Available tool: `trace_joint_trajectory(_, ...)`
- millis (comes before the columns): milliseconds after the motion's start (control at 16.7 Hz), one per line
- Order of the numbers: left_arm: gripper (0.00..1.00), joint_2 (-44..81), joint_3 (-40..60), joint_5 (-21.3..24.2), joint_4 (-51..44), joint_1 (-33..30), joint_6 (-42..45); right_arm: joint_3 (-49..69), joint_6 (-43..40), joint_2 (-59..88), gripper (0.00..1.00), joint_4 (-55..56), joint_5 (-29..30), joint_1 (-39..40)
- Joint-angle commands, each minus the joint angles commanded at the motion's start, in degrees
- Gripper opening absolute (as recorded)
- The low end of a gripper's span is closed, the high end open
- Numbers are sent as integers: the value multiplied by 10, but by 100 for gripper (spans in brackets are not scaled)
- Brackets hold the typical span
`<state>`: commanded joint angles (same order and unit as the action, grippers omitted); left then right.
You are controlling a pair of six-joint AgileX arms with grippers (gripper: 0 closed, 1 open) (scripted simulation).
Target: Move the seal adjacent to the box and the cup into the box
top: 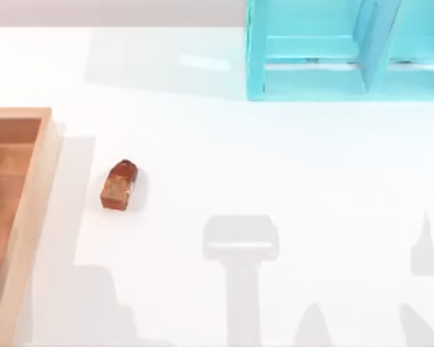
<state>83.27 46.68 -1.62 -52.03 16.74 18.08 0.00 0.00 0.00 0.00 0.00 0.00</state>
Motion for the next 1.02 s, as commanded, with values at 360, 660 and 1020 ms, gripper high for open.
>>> trace_joint_trajectory(360,100,-14,57,-39,8,6,-11,0,0,0,100,0,0,0)
trace_joint_trajectory(660,100,-29,189,-66,-85,-11,-21,0,0,0,100,0,0,0)
trace_joint_trajectory(1020,100,-42,202,-4,-232,-7,-6,0,0,0,100,0,0,0)
